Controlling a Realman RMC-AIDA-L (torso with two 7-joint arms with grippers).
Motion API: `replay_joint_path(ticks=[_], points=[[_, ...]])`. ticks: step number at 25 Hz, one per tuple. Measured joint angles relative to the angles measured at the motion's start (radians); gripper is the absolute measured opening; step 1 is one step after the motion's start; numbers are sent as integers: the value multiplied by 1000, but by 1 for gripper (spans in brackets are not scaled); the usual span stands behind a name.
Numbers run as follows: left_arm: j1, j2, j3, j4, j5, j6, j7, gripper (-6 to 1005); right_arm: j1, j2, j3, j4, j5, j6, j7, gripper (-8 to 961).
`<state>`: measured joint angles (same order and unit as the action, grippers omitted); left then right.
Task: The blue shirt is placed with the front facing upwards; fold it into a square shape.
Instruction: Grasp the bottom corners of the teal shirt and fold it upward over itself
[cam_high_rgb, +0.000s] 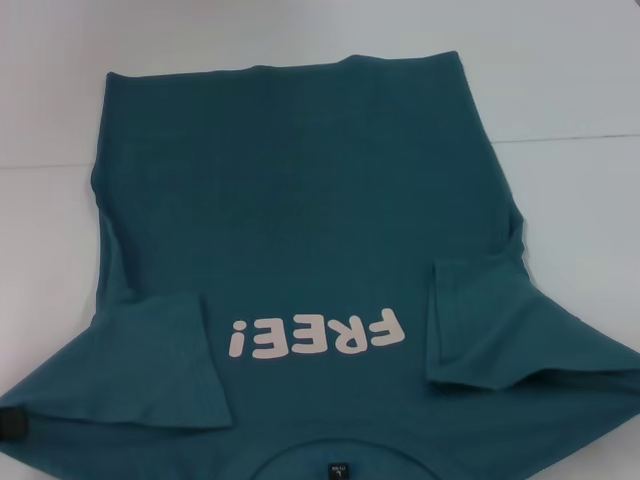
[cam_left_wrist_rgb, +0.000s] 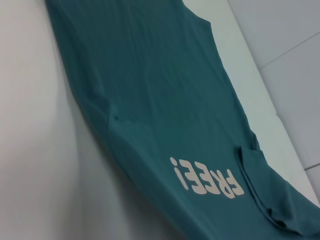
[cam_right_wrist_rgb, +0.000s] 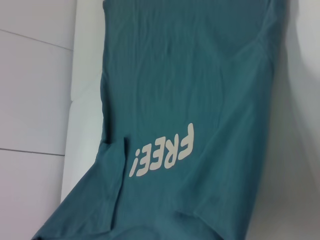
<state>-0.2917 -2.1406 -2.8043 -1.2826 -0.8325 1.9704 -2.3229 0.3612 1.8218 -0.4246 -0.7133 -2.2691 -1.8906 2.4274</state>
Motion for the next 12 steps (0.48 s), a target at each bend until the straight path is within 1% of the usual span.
replay_joint_path(ticks=[3,7,12], points=[[17,-9,2,-34,0,12,-11,29,-12,-1,1,0,-1,-2,7,10],[32,-19,3,-49,-1,30,-18,29,-28,-1,2,0,-3,-14,13,9],[41,-22,0,-41,-13,31,-13,29,-41,1,19,4,0,-24,14,9]])
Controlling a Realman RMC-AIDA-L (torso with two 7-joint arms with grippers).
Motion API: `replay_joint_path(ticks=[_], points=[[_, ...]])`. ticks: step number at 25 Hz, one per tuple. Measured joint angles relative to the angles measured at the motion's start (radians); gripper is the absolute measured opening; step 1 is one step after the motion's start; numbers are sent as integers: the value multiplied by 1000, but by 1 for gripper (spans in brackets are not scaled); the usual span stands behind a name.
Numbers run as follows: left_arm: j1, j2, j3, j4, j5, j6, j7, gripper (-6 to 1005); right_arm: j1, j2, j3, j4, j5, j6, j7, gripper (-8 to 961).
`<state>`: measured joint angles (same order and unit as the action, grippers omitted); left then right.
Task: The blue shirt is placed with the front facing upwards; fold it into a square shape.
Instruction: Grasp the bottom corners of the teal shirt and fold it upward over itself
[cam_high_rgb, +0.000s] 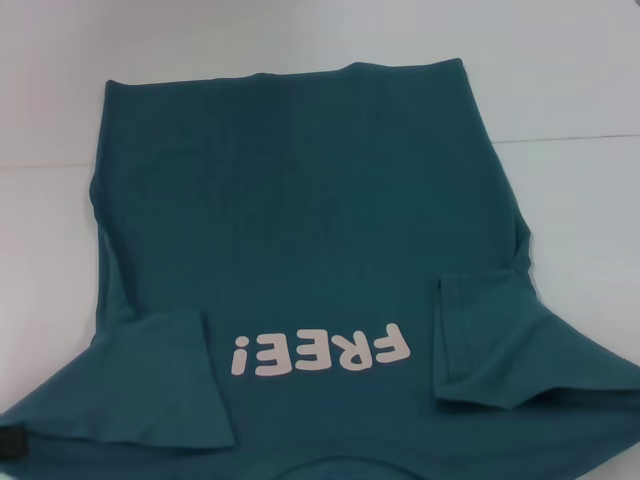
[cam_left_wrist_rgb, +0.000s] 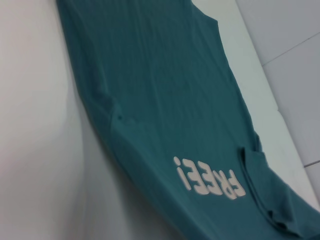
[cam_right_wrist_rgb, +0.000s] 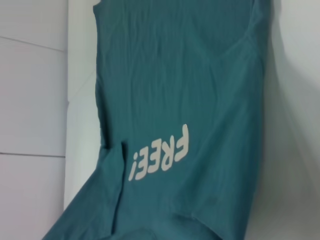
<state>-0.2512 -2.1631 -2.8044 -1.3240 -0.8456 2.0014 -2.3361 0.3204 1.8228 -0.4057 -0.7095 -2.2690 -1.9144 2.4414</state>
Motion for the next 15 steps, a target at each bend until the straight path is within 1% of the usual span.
replay_joint_path(ticks=[3,5,8,11,12,15], points=[[-19,8,2,26,-35,-4,5,29,22,0,27,6,7,-11,-6,9],[-44,20,6,47,-53,-9,9,29,51,0,46,7,10,-14,-11,10],[-84,45,4,101,-60,-24,23,29,89,0,50,9,11,6,-15,10],[-123,78,4,175,-59,-56,36,29,115,-2,50,20,11,31,-23,10],[-123,78,4,175,-59,-56,36,29,119,-2,56,22,13,37,-25,10],[-136,97,5,211,-64,-96,45,29,129,-5,80,24,18,65,-25,10]])
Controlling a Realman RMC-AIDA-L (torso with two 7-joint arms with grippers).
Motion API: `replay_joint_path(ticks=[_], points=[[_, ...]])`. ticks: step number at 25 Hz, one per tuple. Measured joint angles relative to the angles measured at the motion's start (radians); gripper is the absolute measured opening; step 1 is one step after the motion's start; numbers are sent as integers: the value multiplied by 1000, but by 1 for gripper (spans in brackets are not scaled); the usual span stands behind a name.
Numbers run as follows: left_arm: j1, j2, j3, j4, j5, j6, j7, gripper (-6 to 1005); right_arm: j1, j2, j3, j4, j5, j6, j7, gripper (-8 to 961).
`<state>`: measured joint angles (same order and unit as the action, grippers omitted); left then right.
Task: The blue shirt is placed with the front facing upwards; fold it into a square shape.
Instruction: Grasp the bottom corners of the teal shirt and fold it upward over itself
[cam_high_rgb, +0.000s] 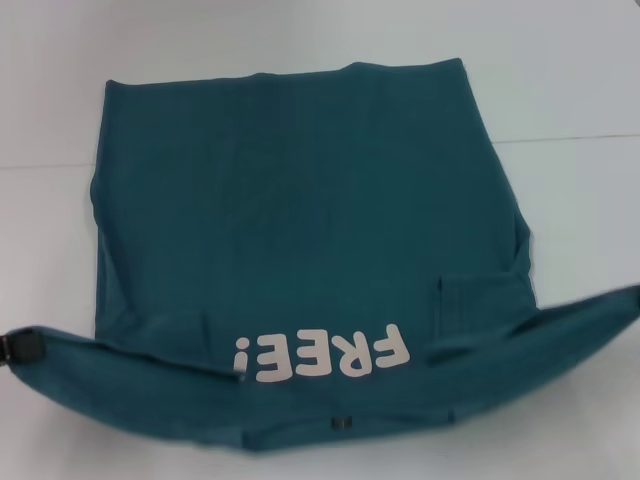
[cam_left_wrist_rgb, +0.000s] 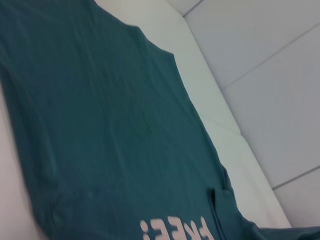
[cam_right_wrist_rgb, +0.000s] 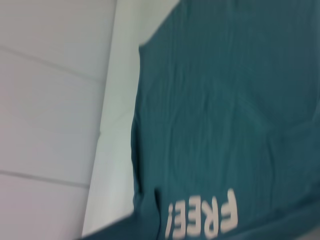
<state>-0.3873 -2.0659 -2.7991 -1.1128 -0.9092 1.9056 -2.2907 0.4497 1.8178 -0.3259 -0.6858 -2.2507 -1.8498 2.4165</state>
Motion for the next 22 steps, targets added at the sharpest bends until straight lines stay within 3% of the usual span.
replay_joint_path(ticks=[3,14,22], points=[[-31,23,0,72,-1,-45,22,30,17,-4,43,12,8,22,1,9],[-118,66,17,246,-2,-231,94,30,64,6,62,48,76,161,-4,9],[-151,80,15,287,-3,-301,122,29,67,13,64,76,185,242,-4,10]])
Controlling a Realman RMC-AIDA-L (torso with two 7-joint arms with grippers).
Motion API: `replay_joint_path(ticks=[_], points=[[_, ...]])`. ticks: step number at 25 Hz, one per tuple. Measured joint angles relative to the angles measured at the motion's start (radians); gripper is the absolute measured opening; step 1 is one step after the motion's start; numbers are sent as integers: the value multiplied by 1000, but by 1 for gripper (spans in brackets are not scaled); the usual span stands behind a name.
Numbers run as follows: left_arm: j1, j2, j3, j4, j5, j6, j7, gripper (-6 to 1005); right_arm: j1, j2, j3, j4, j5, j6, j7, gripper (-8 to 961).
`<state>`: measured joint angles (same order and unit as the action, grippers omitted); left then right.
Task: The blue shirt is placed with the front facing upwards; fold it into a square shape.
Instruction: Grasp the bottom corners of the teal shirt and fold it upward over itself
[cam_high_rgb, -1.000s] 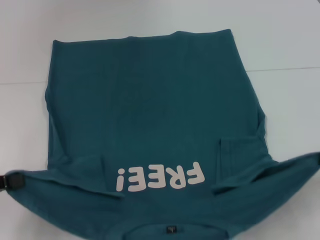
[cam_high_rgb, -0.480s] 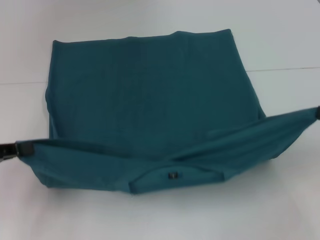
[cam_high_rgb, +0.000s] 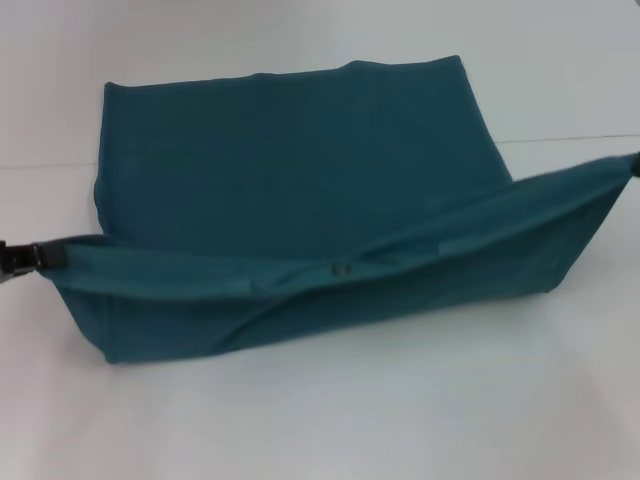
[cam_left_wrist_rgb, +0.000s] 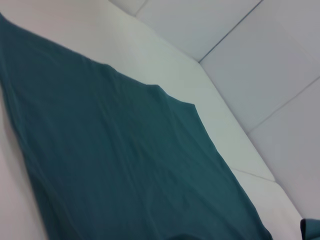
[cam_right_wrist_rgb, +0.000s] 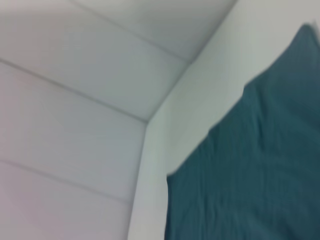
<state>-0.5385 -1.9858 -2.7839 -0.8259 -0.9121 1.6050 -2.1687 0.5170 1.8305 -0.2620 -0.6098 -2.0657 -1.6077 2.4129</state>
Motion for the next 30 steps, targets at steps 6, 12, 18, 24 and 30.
replay_joint_path(ticks=[6,12,18,24,30], points=[[-28,2,-5,5,-1,-76,11,30,30,16,-6,20,38,81,0,10],[-72,16,6,56,-24,-141,44,28,70,19,-10,27,39,119,-2,10],[-122,33,6,119,-27,-216,87,26,97,25,-10,27,42,176,-9,10],[-163,45,6,131,-27,-260,104,26,118,29,-10,27,73,211,-13,9],[-181,47,13,140,-28,-317,124,25,135,34,-11,41,92,260,-34,9]])
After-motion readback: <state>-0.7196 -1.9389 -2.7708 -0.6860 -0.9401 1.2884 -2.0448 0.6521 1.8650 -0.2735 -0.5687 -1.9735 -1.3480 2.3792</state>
